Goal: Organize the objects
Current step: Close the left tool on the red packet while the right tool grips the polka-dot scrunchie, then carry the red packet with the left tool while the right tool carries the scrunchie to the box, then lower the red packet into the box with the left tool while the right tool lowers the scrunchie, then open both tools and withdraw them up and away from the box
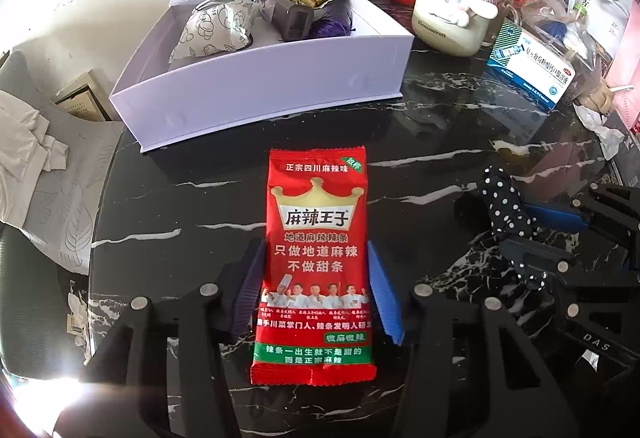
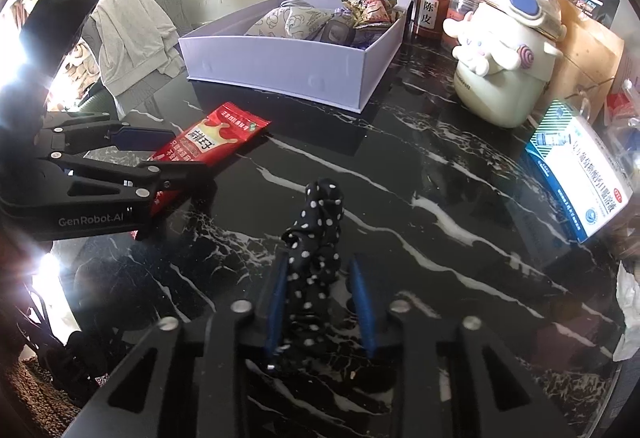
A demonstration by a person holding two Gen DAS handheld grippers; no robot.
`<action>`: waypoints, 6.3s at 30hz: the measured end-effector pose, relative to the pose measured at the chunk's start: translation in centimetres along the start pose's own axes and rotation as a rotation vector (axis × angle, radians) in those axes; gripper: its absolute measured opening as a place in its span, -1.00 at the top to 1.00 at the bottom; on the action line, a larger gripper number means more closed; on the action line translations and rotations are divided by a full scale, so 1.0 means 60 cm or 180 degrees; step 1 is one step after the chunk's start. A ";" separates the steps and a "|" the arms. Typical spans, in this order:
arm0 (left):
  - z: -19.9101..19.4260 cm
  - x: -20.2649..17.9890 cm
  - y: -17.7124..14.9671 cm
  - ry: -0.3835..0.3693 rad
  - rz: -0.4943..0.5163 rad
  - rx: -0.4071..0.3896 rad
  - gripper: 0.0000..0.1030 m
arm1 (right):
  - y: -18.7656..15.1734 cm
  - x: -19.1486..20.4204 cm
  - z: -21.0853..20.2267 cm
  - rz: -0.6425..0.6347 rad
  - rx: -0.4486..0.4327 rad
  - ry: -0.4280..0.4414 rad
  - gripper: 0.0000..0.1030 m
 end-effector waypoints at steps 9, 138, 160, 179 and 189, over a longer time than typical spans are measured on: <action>-0.006 0.001 -0.003 -0.0105 -0.0048 0.0060 0.13 | 0.007 -0.003 -0.002 0.0016 0.0008 0.0094 0.71; 0.163 0.107 0.298 0.0141 0.0572 -0.0051 0.06 | 0.331 -0.051 0.177 -0.0530 0.0087 0.0401 0.67; 0.059 0.123 0.294 0.0234 0.0346 -0.0275 0.00 | 0.335 -0.027 0.097 -0.0609 -0.0144 0.0206 0.30; -0.098 0.158 0.292 0.0404 -0.0017 -0.0711 -0.36 | 0.355 0.012 -0.036 -0.0703 -0.0628 -0.0002 0.07; -0.191 0.156 0.267 0.0489 -0.0126 -0.0892 -0.49 | 0.335 0.037 -0.117 -0.0749 -0.0869 -0.0122 -0.23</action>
Point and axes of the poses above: each gripper's, at about its wrist camera, not at the fingertips, and z roughly the way its jaws point, x to its left, y to its top, the point moved 6 cm from there along z, roughly the way its jaws point, and after that the axes turned 11 degrees about y, right-handed, at the moved point
